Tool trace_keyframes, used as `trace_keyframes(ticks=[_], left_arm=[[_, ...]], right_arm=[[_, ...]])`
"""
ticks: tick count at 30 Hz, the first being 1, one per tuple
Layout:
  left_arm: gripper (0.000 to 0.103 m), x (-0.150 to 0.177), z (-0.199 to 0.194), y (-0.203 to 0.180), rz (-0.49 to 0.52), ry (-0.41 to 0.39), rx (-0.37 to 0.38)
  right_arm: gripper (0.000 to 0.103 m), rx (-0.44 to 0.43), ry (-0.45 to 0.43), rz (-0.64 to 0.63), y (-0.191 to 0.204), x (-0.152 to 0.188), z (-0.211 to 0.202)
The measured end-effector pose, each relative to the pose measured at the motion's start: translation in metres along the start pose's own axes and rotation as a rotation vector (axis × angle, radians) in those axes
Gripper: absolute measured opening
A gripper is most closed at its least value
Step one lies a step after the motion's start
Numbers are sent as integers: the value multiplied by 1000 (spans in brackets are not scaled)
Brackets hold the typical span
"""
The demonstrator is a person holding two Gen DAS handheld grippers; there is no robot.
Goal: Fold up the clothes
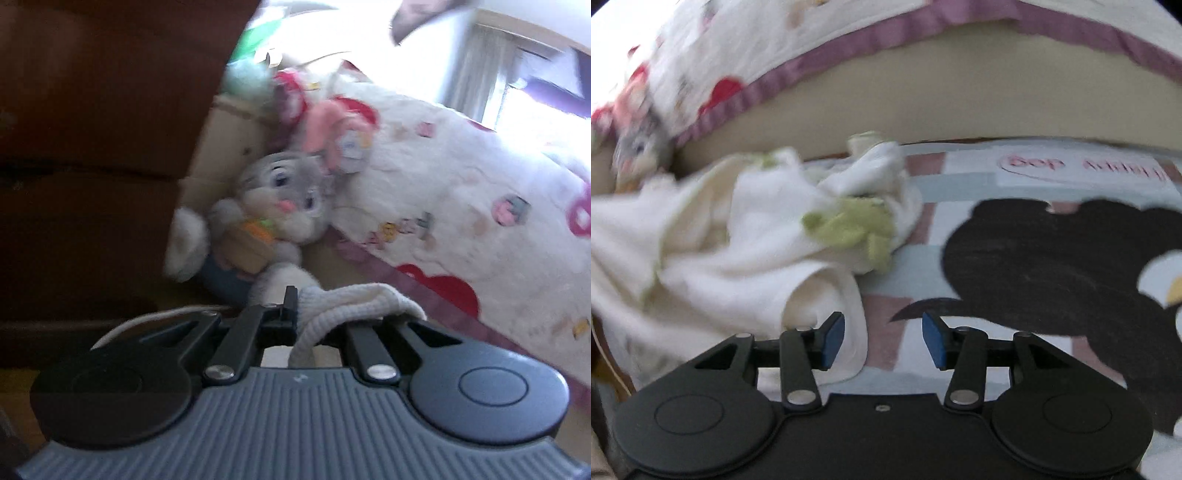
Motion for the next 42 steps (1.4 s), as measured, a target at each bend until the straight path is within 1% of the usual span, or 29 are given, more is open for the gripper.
trace_keyframes(ticks=[2,5,6,8,10,12,14,17,19,21,24,26,30,31,32,33,34,35,37,38,40,42], left_arm=[[4,6,13,15,-31,74,-24],[4,21,27,23,-21,171,-47],[4,25,28,22,-12,185,-45],[4,27,27,17,17,185,-38],[4,28,26,13,60,168,-45],[4,30,28,13,63,182,-52],[4,34,33,18,45,216,-62],[4,38,41,24,31,247,-77],[4,40,43,27,-2,262,-57],[4,43,45,26,-18,280,-34],[4,52,49,21,-2,328,-10],[5,60,51,16,25,357,3],[5,73,54,4,92,391,14],[5,76,54,1,109,395,15],[5,78,54,-1,126,396,18],[5,79,53,-3,142,392,20],[5,81,53,-6,159,388,23],[5,82,52,-8,175,384,26],[5,84,50,-12,206,372,31],[5,82,48,-14,217,358,35],[4,69,33,-18,194,288,54],[4,45,9,-24,160,193,114]], right_arm=[[56,15,-11,-65,11,-1,1],[58,3,-51,-141,25,-6,2],[58,-8,-65,-161,30,-9,3],[58,-48,-89,-180,39,-14,2],[58,-64,-114,-193,44,-18,3],[58,-71,-130,-209,47,-22,5],[58,-55,-97,-231,39,-20,20],[57,-91,-47,-203,25,-15,39],[57,-117,-12,-176,16,-12,51],[57,-151,42,-113,10,-6,64],[59,-124,46,-171,18,-3,72],[61,-106,67,-261,30,-1,78],[66,-84,69,-306,50,-4,88],[59,-81,74,-306,54,-5,90],[48,-87,85,-276,56,-8,90],[11,-92,96,-246,59,-10,90],[8,-99,104,-208,60,-12,88],[8,-102,91,-149,58,-17,83],[7,-80,24,-46,44,-29,63],[7,-57,8,1,33,-32,53],[7,-11,-24,91,9,-38,31],[6,30,-48,113,-11,-39,14]])
Point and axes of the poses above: each gripper's, at about its wrist camera, not at the fingertips, and z roughly the way its jaws point, y to its left, x to its underside, the point moved 8 cm from there along z, roughly the way its jaws point, and after that the axes turned 4 degrees about -z, right-handed, at the moved point
